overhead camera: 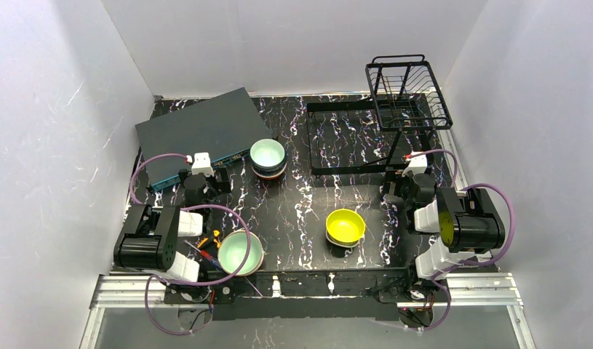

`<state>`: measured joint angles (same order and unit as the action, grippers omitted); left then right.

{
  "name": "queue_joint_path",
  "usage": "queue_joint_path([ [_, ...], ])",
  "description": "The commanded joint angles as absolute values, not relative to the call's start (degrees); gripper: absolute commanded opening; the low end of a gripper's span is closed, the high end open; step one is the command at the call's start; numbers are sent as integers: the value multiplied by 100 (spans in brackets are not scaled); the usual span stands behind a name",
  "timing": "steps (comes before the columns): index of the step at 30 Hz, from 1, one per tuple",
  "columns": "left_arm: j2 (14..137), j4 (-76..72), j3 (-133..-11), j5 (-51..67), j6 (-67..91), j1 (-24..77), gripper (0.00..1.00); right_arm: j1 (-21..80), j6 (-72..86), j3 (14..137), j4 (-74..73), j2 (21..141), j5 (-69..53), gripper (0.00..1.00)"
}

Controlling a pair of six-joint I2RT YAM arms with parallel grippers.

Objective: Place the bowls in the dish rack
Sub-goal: Adjust the dish rack at the center of the board.

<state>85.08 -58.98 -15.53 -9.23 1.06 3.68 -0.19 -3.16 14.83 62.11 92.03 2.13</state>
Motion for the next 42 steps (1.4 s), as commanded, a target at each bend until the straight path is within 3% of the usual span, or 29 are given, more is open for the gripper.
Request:
queue_joint_path([
  [1, 8502, -5923, -1638, -884, 75, 349, 98, -3, -281, 1595, 6566, 9188, 181, 99],
  [14, 8305, -5884, -1592, -768, 27, 348, 98, -1, -281, 1596, 6572, 9193, 183, 99],
  [17, 7103, -4252, -1906, -611, 79, 372, 98, -8, -281, 1594, 6566, 9191, 180, 99],
  [20, 6137, -2118, -2733, -698, 1452, 377, 98, -7, -281, 1599, 6559, 9193, 187, 99],
  [26, 5685, 393, -4359, 518, 2723, 371, 98, 0, -300, 1561, 6700, 9094, 88, 99],
  [30, 5998, 2091, -5317, 730, 3295, 369, 98, -7, -314, 2092, 4255, 7803, -720, 99],
  [35, 6528, 2210, -5866, 1971, 2966, 375, 98, -2, 72, 2120, 3085, 6681, -1385, 99],
  [39, 6802, 1979, -6013, 2279, 2889, 376, 98, -1, 946, 2094, 2205, 5901, -785, 99],
  [42, 6925, 1745, -6171, 2561, 2750, 375, 98, -5, 2824, 2670, 531, 5773, 664, 99],
])
